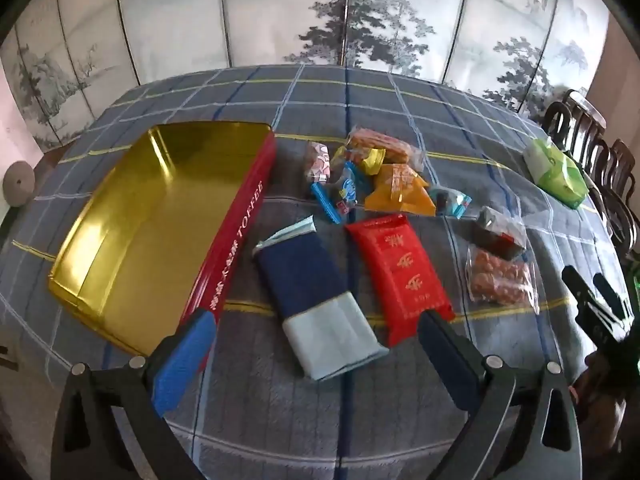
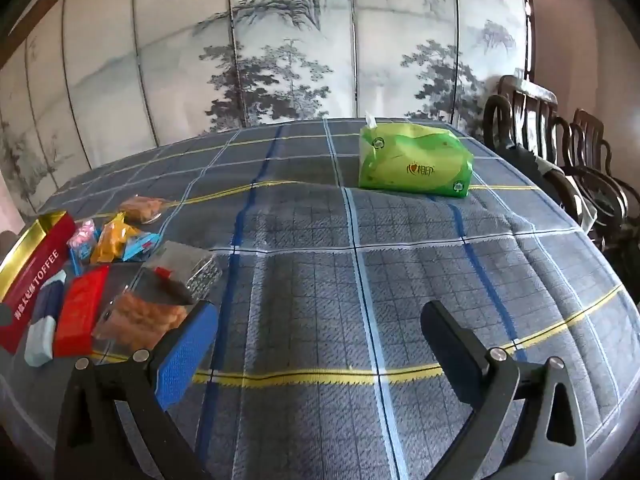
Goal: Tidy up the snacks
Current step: 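Reach the left gripper to the navy-and-light-blue pack and grasp it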
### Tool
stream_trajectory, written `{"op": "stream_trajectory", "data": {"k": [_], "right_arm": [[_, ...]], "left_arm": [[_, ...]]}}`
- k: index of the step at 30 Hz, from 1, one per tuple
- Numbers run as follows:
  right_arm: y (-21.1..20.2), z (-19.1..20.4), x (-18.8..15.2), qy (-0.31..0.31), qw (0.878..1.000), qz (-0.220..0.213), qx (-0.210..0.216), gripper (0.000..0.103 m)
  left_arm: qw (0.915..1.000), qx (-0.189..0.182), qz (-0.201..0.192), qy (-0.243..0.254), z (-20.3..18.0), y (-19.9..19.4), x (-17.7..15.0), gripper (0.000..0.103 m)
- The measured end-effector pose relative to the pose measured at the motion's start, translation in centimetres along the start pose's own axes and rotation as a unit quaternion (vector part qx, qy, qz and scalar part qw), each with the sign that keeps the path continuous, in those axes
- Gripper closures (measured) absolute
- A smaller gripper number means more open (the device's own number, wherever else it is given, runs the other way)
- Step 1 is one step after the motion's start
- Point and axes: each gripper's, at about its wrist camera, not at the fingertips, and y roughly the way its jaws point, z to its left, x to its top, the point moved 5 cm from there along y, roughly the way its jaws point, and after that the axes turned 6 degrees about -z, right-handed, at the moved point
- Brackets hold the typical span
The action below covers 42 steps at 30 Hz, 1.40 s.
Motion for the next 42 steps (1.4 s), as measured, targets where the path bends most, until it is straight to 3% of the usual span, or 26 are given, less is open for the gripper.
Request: {"op": "stream_trajectory", "data": {"k": [12, 26, 35, 42], "right_arm": [[0.2, 0.3, -0.2, 0.002, 1.0, 0.003, 0.02, 0.002], [0.4, 0.5, -0.3, -0.004, 1.0, 0.004, 0.026, 0.002], [0.4, 0.5, -0.3, -0.005, 1.0, 0.005, 0.026, 0.002], [0.4, 0.7, -0.3, -0.007, 1.0, 0.003, 0.028, 0.002]], "left_arm": [[0.9995, 0.02, 0.014, -0.018, -0.2, 2.1, 0.7, 0.0], [0.9943, 0.033, 0.05, -0.087, 1.5, 4.4, 0.8, 0.0], [0.9891, 0.084, 0.037, -0.115, 1.2, 3.5, 1.7, 0.002], [0.9833, 0.105, 0.063, -0.135, 1.3, 4.5, 1.7, 0.005]]}}
